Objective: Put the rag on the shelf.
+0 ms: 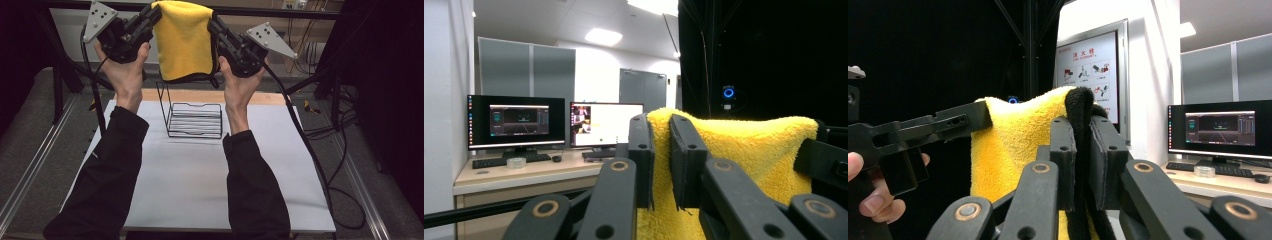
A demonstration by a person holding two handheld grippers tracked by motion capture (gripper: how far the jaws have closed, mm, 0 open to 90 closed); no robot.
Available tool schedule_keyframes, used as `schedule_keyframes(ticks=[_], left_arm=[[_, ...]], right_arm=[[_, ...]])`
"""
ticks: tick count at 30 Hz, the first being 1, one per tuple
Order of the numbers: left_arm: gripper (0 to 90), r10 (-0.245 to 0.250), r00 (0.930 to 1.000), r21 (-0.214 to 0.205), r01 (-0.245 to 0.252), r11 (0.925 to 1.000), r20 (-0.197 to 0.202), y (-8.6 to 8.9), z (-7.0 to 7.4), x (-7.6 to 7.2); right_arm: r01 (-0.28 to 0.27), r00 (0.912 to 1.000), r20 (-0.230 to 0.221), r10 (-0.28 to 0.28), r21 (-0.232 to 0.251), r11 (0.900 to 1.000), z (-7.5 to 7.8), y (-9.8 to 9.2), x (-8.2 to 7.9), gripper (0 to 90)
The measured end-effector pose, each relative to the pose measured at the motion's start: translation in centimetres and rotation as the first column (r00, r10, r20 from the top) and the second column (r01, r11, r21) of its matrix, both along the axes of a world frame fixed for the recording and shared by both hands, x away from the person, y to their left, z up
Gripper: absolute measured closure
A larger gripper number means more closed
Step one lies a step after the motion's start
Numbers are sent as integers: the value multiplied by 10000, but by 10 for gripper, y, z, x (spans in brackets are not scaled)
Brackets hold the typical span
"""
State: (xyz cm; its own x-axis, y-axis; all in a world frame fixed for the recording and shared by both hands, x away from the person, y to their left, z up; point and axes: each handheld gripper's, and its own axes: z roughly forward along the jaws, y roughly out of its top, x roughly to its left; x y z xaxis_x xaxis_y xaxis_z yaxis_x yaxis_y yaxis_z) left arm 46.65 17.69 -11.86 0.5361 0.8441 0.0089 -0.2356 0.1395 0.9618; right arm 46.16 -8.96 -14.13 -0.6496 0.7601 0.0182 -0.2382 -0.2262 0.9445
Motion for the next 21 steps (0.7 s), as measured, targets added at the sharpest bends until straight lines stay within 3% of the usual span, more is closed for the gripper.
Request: schedule_keyframes(ticks=[11, 21], left_arm=[[807, 203, 9998, -25, -203, 9998, -20, 0, 7, 20], [806, 197, 9985, 188, -187, 9996, -504, 5, -18, 39]], right_arm=[[-159, 9999, -47, 158, -96, 9998, 8, 4, 25, 821], [-206, 9981, -588, 188, -310, 9993, -11, 9, 40, 820]])
